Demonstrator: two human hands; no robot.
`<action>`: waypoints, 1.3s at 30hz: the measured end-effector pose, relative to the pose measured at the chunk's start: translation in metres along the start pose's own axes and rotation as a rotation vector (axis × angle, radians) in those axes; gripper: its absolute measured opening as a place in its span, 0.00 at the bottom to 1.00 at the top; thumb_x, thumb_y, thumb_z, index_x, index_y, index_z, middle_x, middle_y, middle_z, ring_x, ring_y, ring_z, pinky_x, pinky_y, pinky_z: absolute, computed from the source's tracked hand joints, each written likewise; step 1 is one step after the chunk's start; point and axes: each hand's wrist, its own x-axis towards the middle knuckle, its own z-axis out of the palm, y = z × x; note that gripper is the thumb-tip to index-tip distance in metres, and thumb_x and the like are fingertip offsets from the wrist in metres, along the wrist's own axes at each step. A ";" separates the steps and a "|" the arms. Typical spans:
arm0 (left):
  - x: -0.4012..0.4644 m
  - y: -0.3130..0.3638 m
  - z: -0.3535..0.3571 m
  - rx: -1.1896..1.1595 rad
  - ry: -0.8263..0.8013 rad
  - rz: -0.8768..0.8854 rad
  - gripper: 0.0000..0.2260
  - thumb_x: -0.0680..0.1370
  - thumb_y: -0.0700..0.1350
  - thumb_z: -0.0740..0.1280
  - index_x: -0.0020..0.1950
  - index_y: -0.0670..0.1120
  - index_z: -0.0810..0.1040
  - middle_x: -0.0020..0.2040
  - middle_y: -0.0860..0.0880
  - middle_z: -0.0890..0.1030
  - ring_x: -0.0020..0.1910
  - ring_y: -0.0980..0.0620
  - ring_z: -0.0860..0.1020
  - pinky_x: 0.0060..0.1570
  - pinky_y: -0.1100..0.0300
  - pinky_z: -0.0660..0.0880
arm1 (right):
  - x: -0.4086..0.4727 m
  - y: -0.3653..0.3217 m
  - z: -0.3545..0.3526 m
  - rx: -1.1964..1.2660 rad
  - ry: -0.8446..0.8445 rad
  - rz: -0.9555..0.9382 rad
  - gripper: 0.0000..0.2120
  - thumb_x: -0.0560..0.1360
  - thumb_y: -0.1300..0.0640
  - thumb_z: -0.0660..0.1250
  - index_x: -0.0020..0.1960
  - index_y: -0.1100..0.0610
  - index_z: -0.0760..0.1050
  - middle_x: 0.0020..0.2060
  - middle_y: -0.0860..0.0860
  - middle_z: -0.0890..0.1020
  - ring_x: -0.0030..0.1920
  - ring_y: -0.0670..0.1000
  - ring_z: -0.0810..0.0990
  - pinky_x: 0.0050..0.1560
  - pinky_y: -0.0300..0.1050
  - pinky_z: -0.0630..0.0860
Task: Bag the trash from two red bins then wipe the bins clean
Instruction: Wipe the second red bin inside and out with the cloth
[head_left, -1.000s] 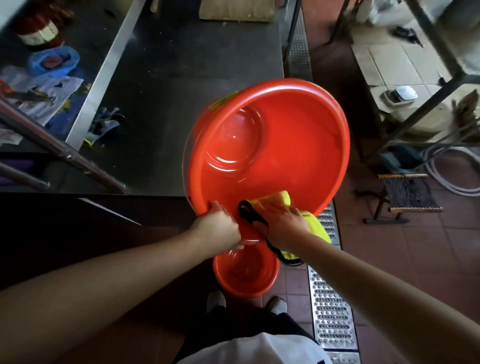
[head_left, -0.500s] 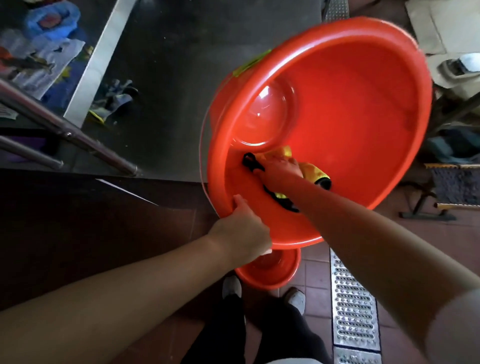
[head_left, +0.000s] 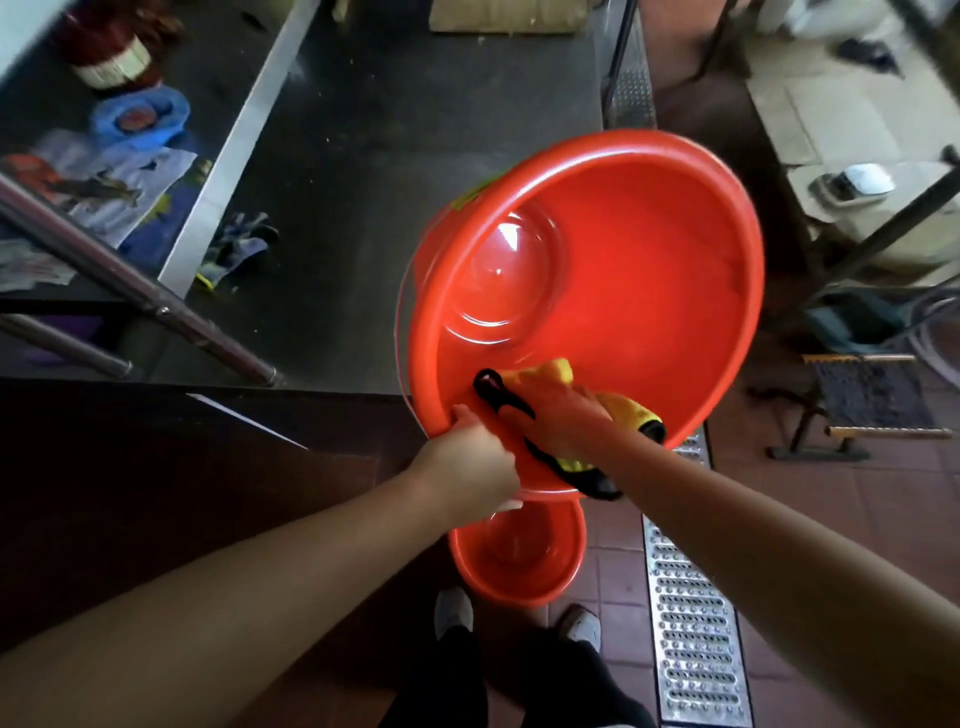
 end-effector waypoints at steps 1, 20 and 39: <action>-0.001 -0.001 0.001 -0.003 -0.013 0.014 0.25 0.82 0.59 0.54 0.51 0.40 0.80 0.46 0.41 0.82 0.48 0.40 0.80 0.54 0.36 0.71 | -0.017 -0.002 -0.002 0.010 -0.002 -0.016 0.27 0.78 0.33 0.54 0.76 0.38 0.60 0.75 0.48 0.68 0.74 0.55 0.66 0.72 0.59 0.61; -0.052 -0.047 0.019 0.184 -0.019 -0.089 0.30 0.78 0.67 0.57 0.58 0.42 0.80 0.53 0.42 0.83 0.57 0.39 0.78 0.70 0.38 0.56 | -0.115 0.013 -0.023 -0.777 0.195 -0.226 0.43 0.47 0.47 0.82 0.62 0.55 0.82 0.53 0.53 0.85 0.54 0.57 0.84 0.46 0.52 0.81; 0.015 0.017 0.002 -0.155 0.048 -0.345 0.42 0.78 0.69 0.51 0.70 0.31 0.67 0.68 0.27 0.69 0.67 0.29 0.69 0.67 0.36 0.62 | -0.102 0.026 -0.013 -0.558 0.087 -0.163 0.38 0.77 0.38 0.62 0.81 0.49 0.53 0.76 0.51 0.66 0.77 0.55 0.62 0.71 0.55 0.62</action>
